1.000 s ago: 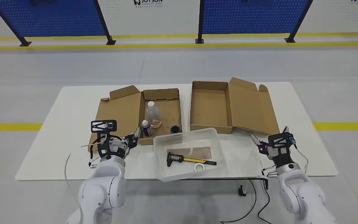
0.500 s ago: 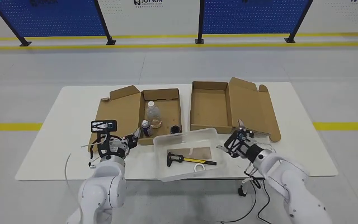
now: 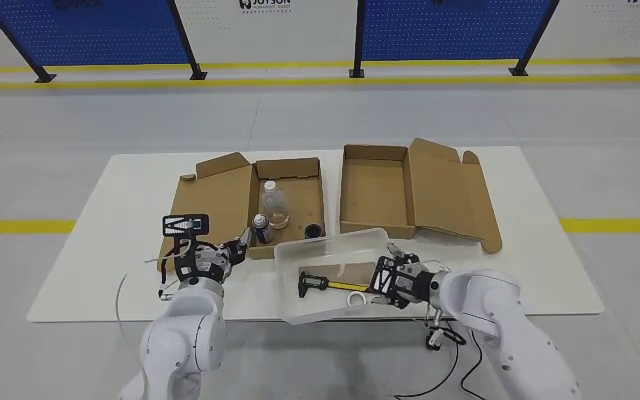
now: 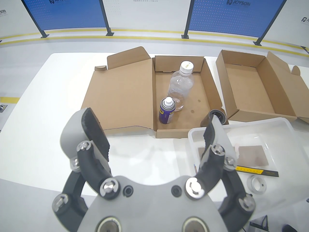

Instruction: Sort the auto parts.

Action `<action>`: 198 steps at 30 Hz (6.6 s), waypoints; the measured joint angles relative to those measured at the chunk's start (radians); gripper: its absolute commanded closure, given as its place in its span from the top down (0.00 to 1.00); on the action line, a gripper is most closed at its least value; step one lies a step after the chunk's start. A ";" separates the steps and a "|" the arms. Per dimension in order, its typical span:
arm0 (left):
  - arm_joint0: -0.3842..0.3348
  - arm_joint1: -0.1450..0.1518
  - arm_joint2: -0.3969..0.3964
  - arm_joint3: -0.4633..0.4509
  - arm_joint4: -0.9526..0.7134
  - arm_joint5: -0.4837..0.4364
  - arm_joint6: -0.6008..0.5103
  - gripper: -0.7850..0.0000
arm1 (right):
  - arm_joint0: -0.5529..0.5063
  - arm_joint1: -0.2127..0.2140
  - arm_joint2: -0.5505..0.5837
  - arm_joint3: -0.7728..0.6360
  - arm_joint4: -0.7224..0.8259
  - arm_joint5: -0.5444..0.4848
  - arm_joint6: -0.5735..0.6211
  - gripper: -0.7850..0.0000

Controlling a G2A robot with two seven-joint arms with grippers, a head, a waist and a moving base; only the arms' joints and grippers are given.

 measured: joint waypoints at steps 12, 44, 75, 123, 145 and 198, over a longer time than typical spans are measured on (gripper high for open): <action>0.000 0.000 0.000 0.000 0.000 0.000 0.000 1.00 | 0.016 0.010 -0.014 0.000 0.136 -0.029 0.103 1.00; 0.000 0.000 0.000 0.000 0.000 0.000 0.000 1.00 | 0.273 -0.001 -0.212 0.101 0.118 0.069 0.283 1.00; 0.000 0.000 0.000 0.000 0.000 0.000 0.000 1.00 | 0.289 -0.003 -0.242 0.100 0.160 0.068 0.298 1.00; 0.000 0.000 0.000 0.000 0.000 0.000 0.000 1.00 | 0.668 -0.078 -0.739 0.491 0.577 0.317 0.632 0.30; 0.000 0.000 0.000 0.000 0.000 0.000 0.000 1.00 | 0.705 -0.142 -0.821 0.585 0.579 0.319 0.613 0.16; 0.000 0.000 0.000 0.000 0.000 0.000 0.000 1.00 | 0.706 -0.177 -0.810 0.681 0.539 0.315 0.601 0.13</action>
